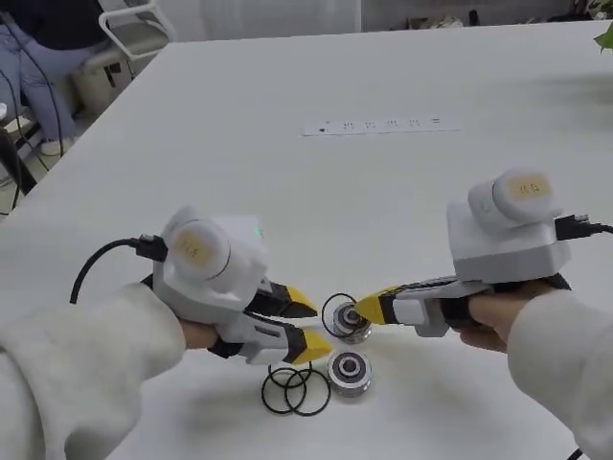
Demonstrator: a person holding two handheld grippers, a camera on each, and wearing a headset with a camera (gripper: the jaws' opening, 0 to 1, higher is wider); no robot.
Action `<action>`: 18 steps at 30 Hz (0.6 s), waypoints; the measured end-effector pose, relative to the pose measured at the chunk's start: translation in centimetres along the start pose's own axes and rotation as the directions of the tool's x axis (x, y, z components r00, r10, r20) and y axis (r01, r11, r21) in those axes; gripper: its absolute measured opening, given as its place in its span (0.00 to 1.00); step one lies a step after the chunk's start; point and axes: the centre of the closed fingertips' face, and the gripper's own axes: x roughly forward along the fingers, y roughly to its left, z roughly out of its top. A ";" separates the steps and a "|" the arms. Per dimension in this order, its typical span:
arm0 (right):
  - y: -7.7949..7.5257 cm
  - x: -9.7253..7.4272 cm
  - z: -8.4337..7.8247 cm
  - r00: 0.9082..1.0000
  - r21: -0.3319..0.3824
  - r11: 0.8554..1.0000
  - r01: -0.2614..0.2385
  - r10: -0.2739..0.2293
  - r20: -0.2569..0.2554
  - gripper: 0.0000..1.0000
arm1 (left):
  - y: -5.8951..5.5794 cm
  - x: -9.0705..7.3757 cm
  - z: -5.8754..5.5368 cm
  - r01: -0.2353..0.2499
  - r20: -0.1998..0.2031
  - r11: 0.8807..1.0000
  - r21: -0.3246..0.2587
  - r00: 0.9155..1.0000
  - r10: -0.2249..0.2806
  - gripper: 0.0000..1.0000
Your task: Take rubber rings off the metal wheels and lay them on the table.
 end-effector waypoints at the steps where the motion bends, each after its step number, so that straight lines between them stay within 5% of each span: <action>1: 0.1 0.0 0.1 1.000 -0.002 1.000 -0.002 0.002 0.002 0.00 | -0.3 0.0 0.0 0.007 -0.004 1.000 0.008 1.000 -0.007 0.21; 18: 0.5 -0.2 0.9 1.000 -0.017 1.000 -0.016 0.016 0.022 0.00 | -1.3 0.0 0.5 0.030 -0.005 0.999 0.027 1.000 -0.030 0.21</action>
